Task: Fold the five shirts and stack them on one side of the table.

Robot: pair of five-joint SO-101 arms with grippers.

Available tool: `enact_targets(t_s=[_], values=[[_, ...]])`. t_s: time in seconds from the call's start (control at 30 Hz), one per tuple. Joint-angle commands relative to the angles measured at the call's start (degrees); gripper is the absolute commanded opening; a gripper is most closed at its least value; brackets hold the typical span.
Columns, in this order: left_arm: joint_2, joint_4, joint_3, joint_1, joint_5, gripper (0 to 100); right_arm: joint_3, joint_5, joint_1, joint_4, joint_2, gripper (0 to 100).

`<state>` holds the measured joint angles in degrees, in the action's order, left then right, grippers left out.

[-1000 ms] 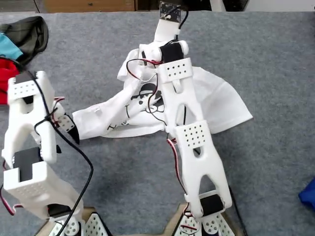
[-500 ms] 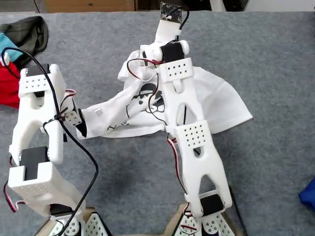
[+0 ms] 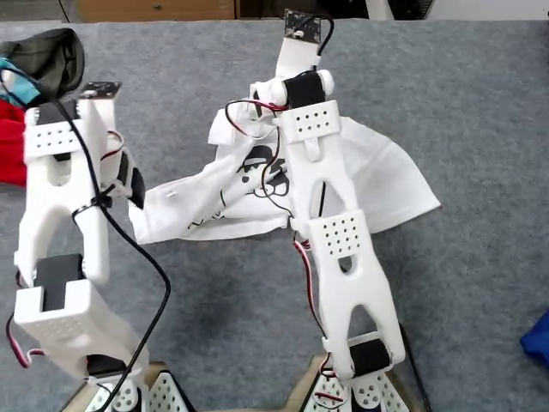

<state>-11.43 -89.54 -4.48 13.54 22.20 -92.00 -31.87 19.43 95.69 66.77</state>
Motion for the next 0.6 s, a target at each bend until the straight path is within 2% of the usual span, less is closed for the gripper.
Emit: enact_targets(t_s=[0.0, 0.17, 0.33, 0.57], values=[[-0.4, 2.5, -3.5, -0.4, 0.4, 20, -3.2, -0.3, -0.9, -1.5, -1.6, 0.6], [-5.0, 6.2, -3.9, 0.6, 0.8, 20, -3.2, -0.3, -0.9, -1.4, -1.6, 0.6], [-9.3, 5.9, -3.9, 0.6, 12.4, 20, -2.9, -0.3, -0.8, -1.4, -1.5, 0.6], [-10.9, 5.9, -6.1, 0.4, 12.9, 20, -2.7, -0.3, -0.8, -1.4, -1.5, 0.6]])
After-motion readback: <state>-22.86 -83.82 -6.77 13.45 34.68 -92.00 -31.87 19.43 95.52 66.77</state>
